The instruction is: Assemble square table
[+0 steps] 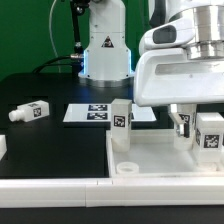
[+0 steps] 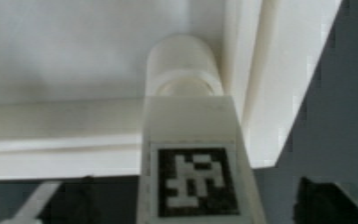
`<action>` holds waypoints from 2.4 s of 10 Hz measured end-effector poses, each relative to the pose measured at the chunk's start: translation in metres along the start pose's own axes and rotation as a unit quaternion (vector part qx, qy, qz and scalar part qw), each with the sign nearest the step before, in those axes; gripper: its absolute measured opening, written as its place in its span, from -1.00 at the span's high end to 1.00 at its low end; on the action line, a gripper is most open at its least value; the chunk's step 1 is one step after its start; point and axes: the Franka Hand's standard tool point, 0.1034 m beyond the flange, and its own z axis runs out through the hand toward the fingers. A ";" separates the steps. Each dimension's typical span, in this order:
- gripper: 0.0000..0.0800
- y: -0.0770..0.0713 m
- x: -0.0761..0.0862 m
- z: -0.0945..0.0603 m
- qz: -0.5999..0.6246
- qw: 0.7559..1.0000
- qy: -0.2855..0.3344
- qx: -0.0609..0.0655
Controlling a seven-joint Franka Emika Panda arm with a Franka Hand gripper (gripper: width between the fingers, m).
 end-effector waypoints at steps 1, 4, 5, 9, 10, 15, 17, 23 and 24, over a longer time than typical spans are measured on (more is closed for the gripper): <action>-0.59 0.000 0.009 -0.005 0.004 1.000 -0.011 0.002; -0.62 0.000 0.016 -0.006 0.025 0.992 -0.125 0.006; -0.62 0.000 0.011 -0.004 0.029 0.987 -0.155 0.006; -0.04 0.002 0.010 -0.001 0.048 0.986 -0.160 0.002; -0.04 0.002 0.010 -0.001 0.084 0.984 -0.160 -0.003; 0.29 0.001 0.009 0.000 0.364 0.918 -0.150 -0.045; 0.29 0.005 0.008 0.000 0.509 0.850 -0.132 -0.037; 0.29 0.000 0.007 0.001 0.697 0.703 -0.132 -0.056; 0.29 0.000 0.007 0.001 0.695 0.705 -0.132 -0.055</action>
Offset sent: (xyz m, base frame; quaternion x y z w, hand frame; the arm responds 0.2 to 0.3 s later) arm 0.0121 -0.0030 0.0020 -0.0058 -0.1462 0.0586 0.9875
